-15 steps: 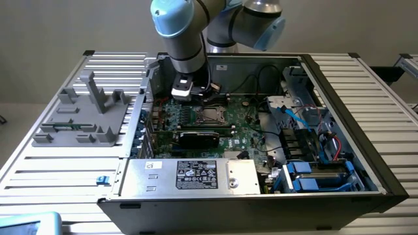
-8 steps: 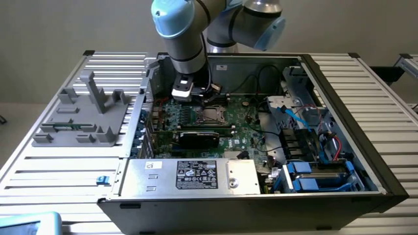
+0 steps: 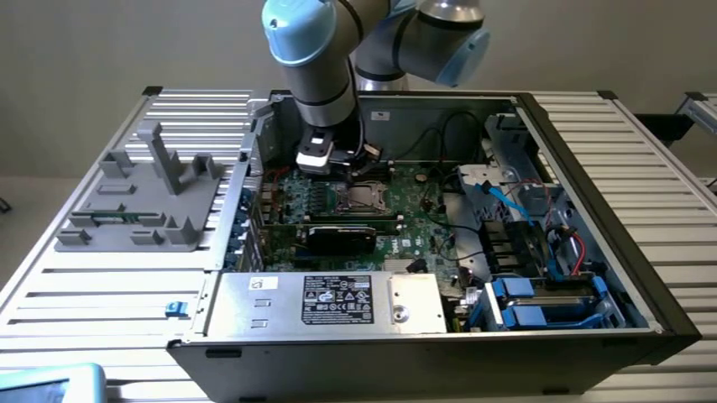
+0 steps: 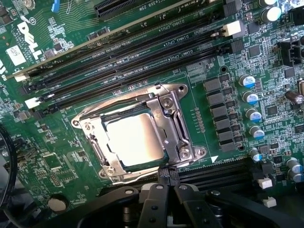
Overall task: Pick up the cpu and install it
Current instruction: 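Install the first cpu locking lever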
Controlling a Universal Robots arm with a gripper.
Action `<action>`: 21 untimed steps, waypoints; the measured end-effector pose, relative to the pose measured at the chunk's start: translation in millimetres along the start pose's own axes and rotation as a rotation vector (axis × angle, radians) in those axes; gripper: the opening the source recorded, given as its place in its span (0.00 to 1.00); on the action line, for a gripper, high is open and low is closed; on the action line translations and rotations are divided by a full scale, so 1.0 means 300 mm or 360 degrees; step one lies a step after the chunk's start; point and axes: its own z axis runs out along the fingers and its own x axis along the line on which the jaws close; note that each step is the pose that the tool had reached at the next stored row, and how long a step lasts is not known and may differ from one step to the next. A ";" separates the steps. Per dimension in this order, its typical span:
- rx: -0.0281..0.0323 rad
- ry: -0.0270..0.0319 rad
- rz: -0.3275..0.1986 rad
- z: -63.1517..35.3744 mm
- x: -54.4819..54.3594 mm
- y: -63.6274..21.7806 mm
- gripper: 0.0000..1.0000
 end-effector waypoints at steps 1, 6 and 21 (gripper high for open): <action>-0.00003 0.00005 0.0002 0.000 0.002 -0.001 0.11; -0.00011 0.00039 0.0012 0.002 0.009 -0.003 0.11; -0.00036 0.00104 0.0032 -0.016 0.014 -0.010 0.11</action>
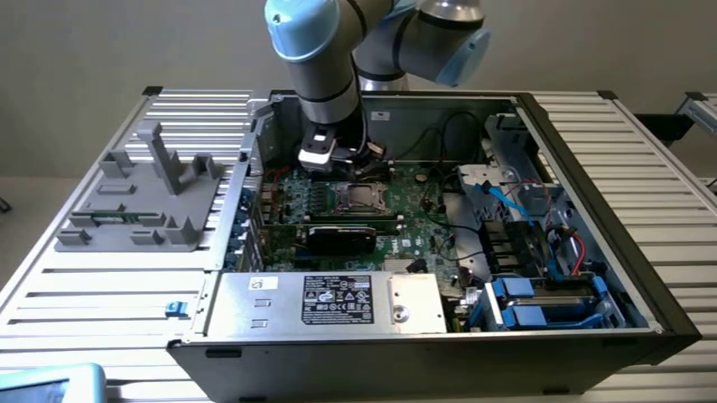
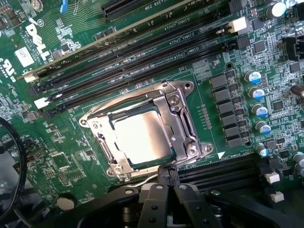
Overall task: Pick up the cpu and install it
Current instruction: 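Install the first cpu locking lever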
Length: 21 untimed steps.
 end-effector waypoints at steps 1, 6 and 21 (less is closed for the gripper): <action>0.00003 0.00000 0.0000 -0.008 -0.003 -0.001 0.11; 0.00004 0.00003 0.0001 -0.038 -0.034 0.004 0.11; 0.00502 0.00755 -0.0017 -0.039 -0.099 0.031 0.11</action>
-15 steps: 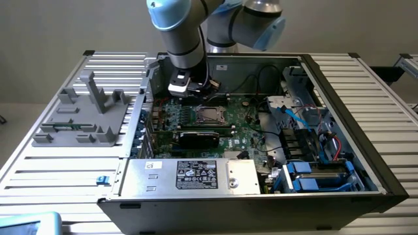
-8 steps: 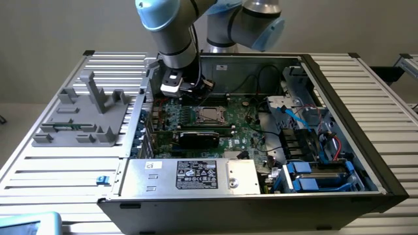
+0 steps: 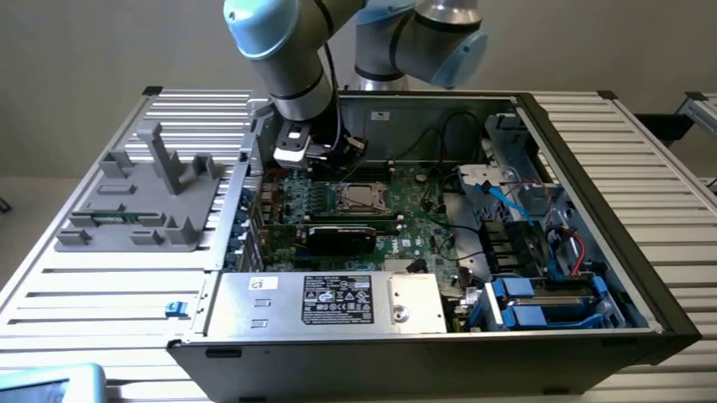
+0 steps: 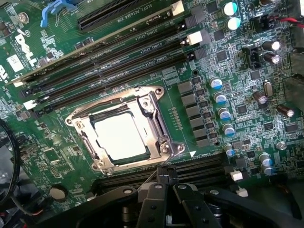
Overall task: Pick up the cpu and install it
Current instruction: 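Install the first cpu locking lever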
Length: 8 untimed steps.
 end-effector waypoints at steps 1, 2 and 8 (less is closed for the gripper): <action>0.00022 0.00004 0.0000 0.003 -0.001 0.001 0.11; 0.00040 0.00003 0.0001 0.005 -0.001 0.001 0.11; 0.00109 -0.00017 0.0003 0.014 -0.005 -0.001 0.11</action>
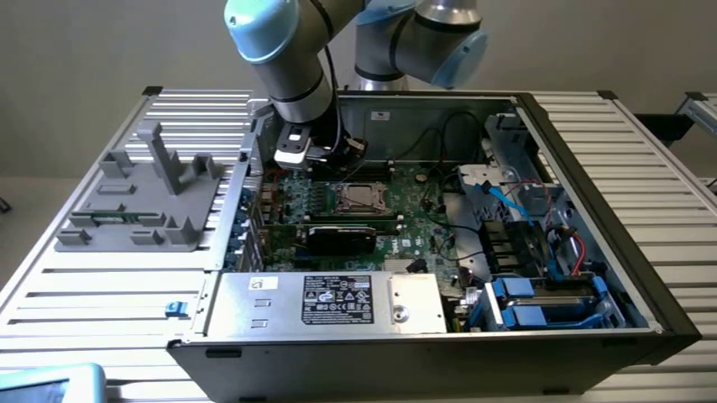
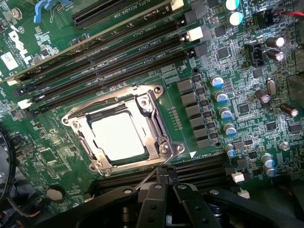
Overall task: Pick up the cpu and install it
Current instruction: 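Install the first cpu locking lever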
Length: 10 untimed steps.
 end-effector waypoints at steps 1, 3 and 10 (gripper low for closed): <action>0.00003 -0.00002 0.0000 0.000 0.000 0.000 0.11; 0.00009 -0.00005 0.0000 0.000 0.000 -0.001 0.11; 0.00026 -0.00040 -0.0010 0.002 -0.003 -0.006 0.11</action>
